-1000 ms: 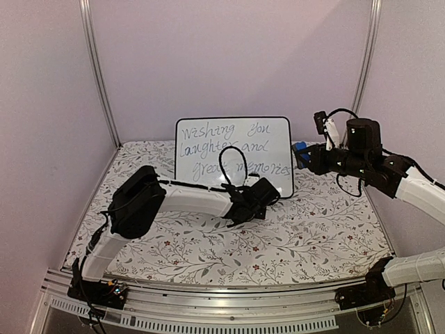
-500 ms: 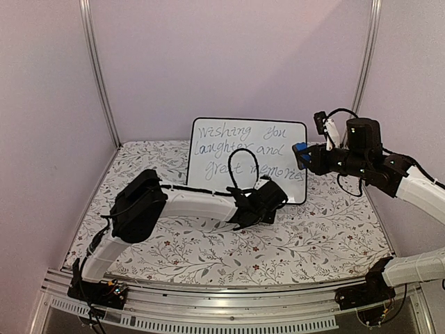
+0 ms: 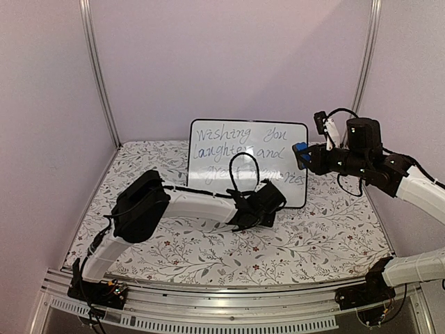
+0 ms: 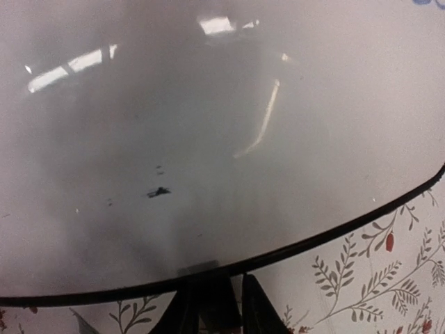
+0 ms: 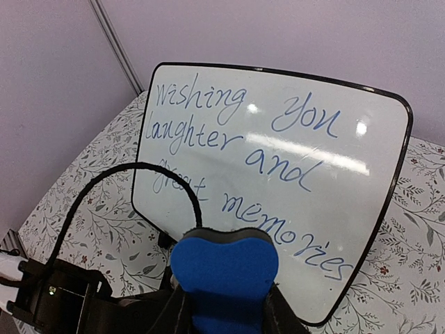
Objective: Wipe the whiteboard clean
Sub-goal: Move the whiteboard to the center of the board.
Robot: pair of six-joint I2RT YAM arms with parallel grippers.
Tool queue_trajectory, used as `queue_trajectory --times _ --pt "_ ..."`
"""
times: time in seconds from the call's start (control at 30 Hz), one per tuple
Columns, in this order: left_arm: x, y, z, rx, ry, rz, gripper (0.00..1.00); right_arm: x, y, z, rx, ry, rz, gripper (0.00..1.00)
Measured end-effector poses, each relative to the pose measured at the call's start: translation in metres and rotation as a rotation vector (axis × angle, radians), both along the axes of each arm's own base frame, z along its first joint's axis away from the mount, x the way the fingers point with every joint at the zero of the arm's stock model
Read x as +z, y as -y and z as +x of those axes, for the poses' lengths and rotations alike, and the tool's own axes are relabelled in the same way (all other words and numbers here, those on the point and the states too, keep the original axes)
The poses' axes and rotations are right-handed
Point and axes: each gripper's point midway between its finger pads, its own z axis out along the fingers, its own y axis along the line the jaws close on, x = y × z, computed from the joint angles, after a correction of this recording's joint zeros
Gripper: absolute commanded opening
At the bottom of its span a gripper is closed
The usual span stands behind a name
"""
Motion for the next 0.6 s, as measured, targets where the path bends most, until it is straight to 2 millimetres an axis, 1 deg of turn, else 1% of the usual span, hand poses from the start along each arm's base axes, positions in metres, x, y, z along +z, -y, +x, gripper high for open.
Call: queue_trajectory --times 0.07,0.17,0.23,0.27,0.4,0.5,0.6 --pt "0.000 0.002 -0.001 -0.009 -0.002 -0.004 0.31 0.000 0.000 0.000 0.000 0.000 0.000 0.17" --pt "0.000 0.005 -0.002 -0.024 -0.007 -0.020 0.44 0.000 0.000 0.000 0.000 0.000 0.000 0.17" --pt "-0.001 0.008 -0.003 -0.036 -0.005 -0.030 0.49 0.000 0.000 0.000 0.000 0.000 0.000 0.17" --pt "-0.001 0.011 -0.004 -0.047 0.000 -0.041 0.54 0.000 0.000 0.000 0.000 0.000 0.000 0.17" --pt "0.000 0.013 -0.005 -0.062 0.009 -0.053 0.62 0.001 0.000 0.000 0.000 0.001 0.001 0.17" --pt "0.001 0.014 -0.005 -0.073 0.017 -0.059 0.67 0.004 0.000 0.000 -0.001 0.007 0.004 0.17" --pt "0.001 0.011 -0.008 -0.085 0.023 -0.057 0.73 0.006 0.000 0.001 -0.002 0.012 0.006 0.17"
